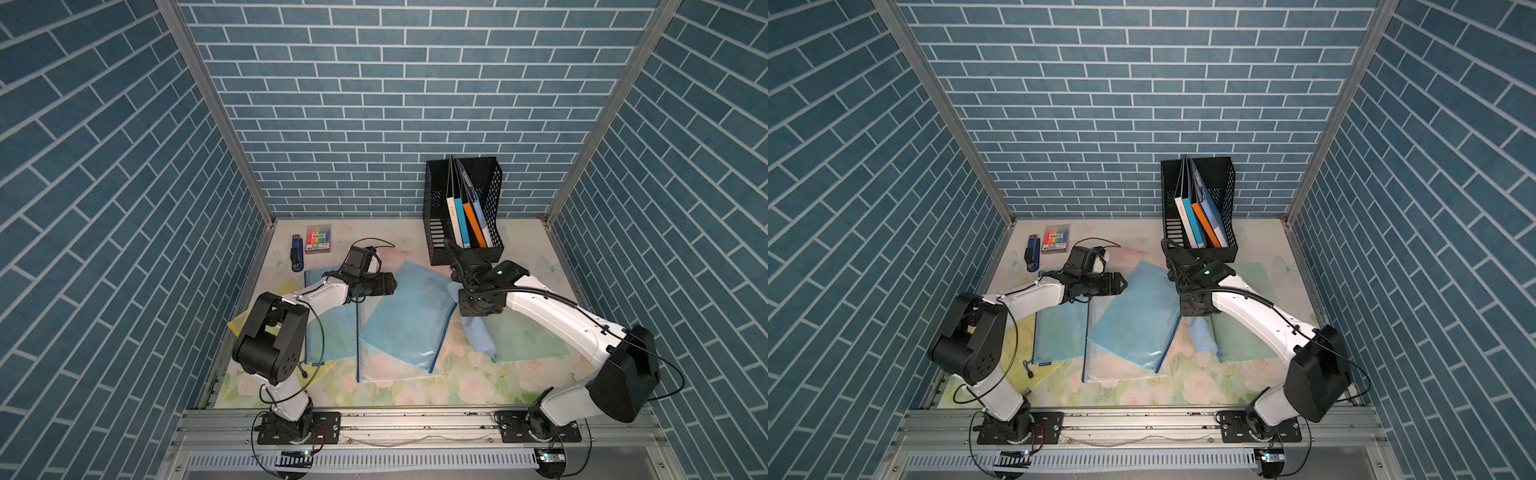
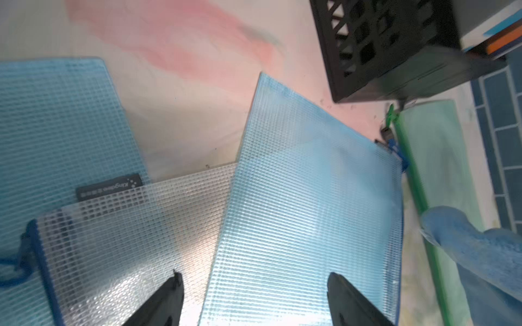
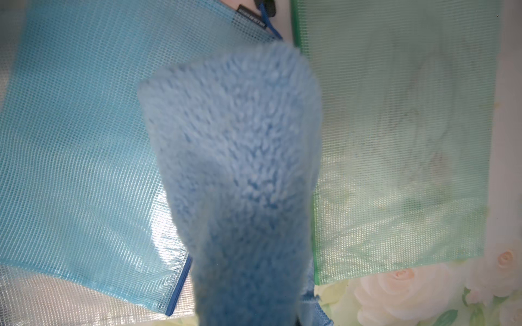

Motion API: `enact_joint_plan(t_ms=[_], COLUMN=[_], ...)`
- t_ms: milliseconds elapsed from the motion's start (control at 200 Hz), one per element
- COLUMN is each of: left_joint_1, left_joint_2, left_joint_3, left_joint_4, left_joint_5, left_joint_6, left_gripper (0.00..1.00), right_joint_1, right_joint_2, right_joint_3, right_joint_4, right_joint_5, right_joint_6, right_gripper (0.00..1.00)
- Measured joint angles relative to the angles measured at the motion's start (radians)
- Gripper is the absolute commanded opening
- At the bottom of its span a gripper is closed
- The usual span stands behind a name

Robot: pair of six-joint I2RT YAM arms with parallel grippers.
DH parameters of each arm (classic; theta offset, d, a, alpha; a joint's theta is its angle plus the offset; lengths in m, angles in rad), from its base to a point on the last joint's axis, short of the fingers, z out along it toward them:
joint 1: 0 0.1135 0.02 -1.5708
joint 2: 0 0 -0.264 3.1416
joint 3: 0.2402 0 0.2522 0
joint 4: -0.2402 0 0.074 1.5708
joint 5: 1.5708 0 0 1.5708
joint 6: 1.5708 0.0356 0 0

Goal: Wipe the document bag
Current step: Adjust the document bag.

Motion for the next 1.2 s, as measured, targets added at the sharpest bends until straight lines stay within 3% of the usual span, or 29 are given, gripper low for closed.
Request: enact_joint_plan(t_ms=[275, 630, 1200], left_joint_1=[0.006, 0.014, 0.013], left_joint_2=[0.077, 0.115, 0.123], left_joint_3=[0.002, 0.02, -0.055], left_joint_4=[0.007, 0.051, 0.132], left_joint_5=[0.045, 0.187, 0.398], left_joint_6=[0.069, 0.114, 0.061], left_gripper=[0.88, 0.87, 0.6], right_joint_1=[0.029, 0.029, 0.029], right_joint_2=[0.113, 0.249, 0.286], right_joint_3=[-0.004, -0.006, -0.043], right_joint_4=[0.089, 0.14, 0.166], right_joint_5=[-0.029, -0.071, -0.1], right_joint_6=[0.0, 0.0, 0.0], right_gripper=[0.0, 0.0, 0.0])
